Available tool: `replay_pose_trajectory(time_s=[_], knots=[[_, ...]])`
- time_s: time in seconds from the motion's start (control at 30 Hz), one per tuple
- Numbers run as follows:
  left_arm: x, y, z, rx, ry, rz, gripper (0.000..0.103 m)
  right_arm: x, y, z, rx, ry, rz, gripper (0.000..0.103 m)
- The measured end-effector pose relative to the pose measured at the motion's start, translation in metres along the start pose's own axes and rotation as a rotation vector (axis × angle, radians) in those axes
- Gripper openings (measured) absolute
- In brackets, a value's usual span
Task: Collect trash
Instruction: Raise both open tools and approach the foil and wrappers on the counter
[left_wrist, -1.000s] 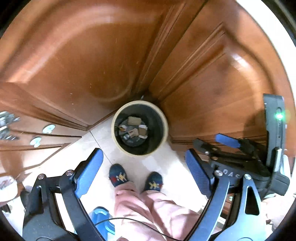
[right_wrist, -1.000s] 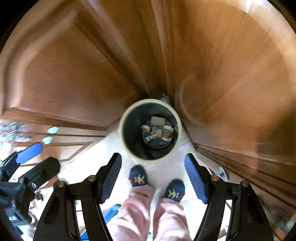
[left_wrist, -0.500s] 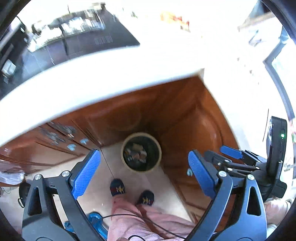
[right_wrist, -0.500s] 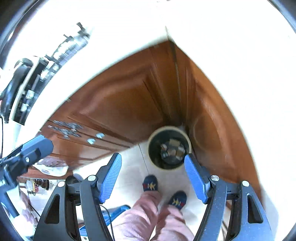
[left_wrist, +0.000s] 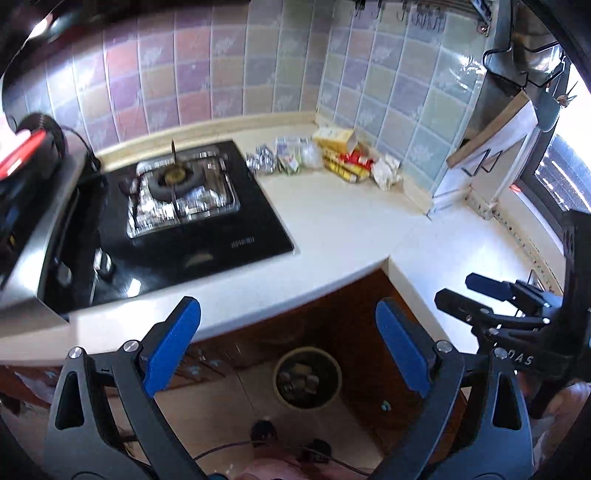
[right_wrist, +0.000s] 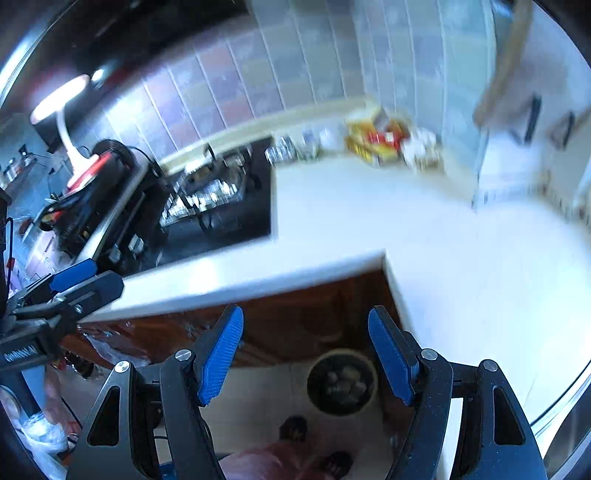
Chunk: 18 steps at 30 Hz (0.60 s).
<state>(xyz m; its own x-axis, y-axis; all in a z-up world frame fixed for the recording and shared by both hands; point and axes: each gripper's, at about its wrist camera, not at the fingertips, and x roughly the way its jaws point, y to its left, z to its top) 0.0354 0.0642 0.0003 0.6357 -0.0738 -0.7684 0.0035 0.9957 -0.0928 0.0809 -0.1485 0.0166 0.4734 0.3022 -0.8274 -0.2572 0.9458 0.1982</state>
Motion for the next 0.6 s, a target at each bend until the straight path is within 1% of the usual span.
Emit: replay_pose_trajectory(time_s=[0.17, 0.3, 0.4, 0.47, 0.6], knots=[[-0.023, -0.013, 0.032, 0.038, -0.074, 0.046, 0.095, -0.032, 0.008, 0.051, -0.038, -0.070, -0.017, 0.072], [-0.027, -0.017, 0.055, 0.061, -0.105, 0.081, 0.095, -0.037, 0.007, 0.081, -0.029, -0.095, 0.009, 0.072], [-0.023, -0.016, 0.073, 0.078, -0.118, 0.089, 0.095, -0.031, 0.005, 0.104, -0.010, -0.104, 0.014, 0.072], [-0.018, -0.014, 0.087, 0.090, -0.131, 0.095, 0.095, -0.018, 0.006, 0.115, -0.010, -0.117, 0.010, 0.072], [0.007, 0.001, 0.123, 0.086, -0.136, 0.085, 0.095, 0.009, 0.005, 0.144, -0.011, -0.129, 0.006, 0.072]])
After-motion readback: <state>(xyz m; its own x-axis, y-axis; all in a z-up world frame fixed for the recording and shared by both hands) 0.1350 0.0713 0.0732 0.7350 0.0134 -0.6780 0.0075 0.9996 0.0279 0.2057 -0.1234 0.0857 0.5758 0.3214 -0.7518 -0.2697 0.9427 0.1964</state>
